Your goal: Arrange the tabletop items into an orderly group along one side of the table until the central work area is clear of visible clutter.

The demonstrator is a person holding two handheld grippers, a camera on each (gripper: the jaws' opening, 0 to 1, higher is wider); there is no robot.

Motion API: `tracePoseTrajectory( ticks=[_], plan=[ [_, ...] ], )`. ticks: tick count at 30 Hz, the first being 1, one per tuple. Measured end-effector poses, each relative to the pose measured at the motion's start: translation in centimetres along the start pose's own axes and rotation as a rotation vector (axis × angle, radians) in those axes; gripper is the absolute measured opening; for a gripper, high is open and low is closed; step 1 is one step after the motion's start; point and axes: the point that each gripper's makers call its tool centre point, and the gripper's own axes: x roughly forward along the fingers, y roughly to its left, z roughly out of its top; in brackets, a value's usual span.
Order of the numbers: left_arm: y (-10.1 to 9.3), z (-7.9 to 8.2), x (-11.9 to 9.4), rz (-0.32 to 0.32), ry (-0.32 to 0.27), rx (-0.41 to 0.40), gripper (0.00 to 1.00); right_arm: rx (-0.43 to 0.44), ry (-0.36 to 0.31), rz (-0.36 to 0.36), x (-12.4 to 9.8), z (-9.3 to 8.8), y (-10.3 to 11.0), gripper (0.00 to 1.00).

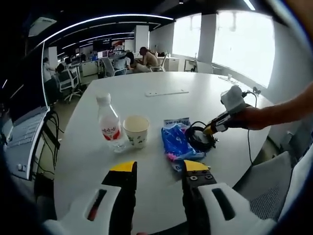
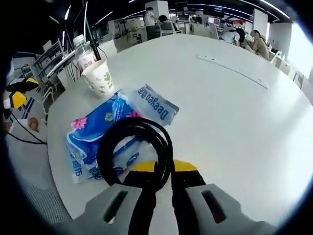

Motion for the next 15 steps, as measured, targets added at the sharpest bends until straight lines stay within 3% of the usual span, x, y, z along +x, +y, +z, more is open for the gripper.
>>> tracePoseTrajectory(
  ticks=[15],
  plan=[
    [-0.7, 0.1, 0.3, -0.023, -0.015, -0.005, 0.35, -0.005, -0.126, -0.078, -3.8, 2.9, 0.5, 0.04]
  ],
)
